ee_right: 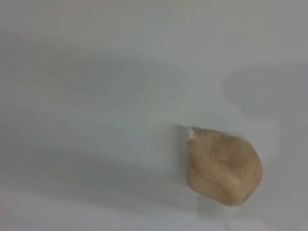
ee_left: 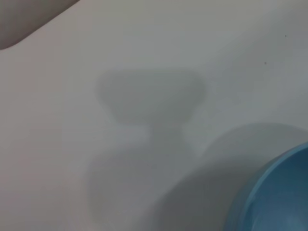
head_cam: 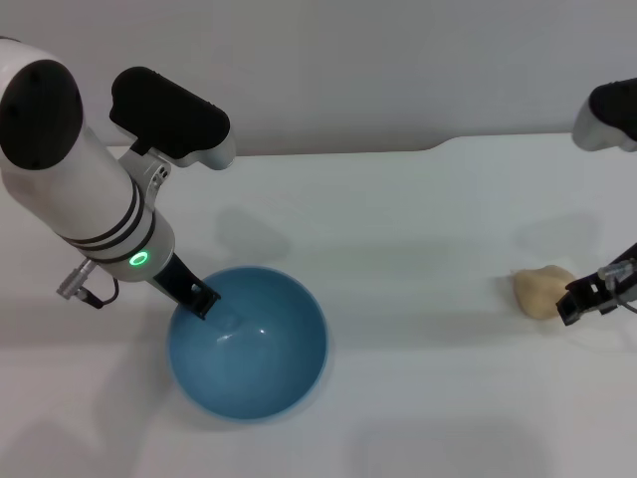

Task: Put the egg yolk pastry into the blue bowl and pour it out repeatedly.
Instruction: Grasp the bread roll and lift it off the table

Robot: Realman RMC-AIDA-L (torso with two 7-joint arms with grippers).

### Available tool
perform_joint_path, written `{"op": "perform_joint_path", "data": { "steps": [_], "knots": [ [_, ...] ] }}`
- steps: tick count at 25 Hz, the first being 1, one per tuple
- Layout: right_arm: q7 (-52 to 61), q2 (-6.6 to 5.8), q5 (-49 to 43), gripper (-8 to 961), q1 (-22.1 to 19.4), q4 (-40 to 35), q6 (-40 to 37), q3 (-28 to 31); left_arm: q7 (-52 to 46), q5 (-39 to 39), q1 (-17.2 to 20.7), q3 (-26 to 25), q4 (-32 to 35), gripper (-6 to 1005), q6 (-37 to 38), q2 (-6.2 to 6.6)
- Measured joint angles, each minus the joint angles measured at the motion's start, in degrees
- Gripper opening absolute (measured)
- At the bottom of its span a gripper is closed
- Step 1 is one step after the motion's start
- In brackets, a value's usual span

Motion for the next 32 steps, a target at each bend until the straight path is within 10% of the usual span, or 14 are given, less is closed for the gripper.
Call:
{"op": "perform_joint_path", "data": {
  "steps": [32],
  "knots": [
    [-20.7, 0.26, -5.3, 375, 6.4, 11.8, -10.3, -2.7, -0.6, -0.1, -0.1, -1.2, 0.0, -2, -0.2, -0.19]
  ]
}}
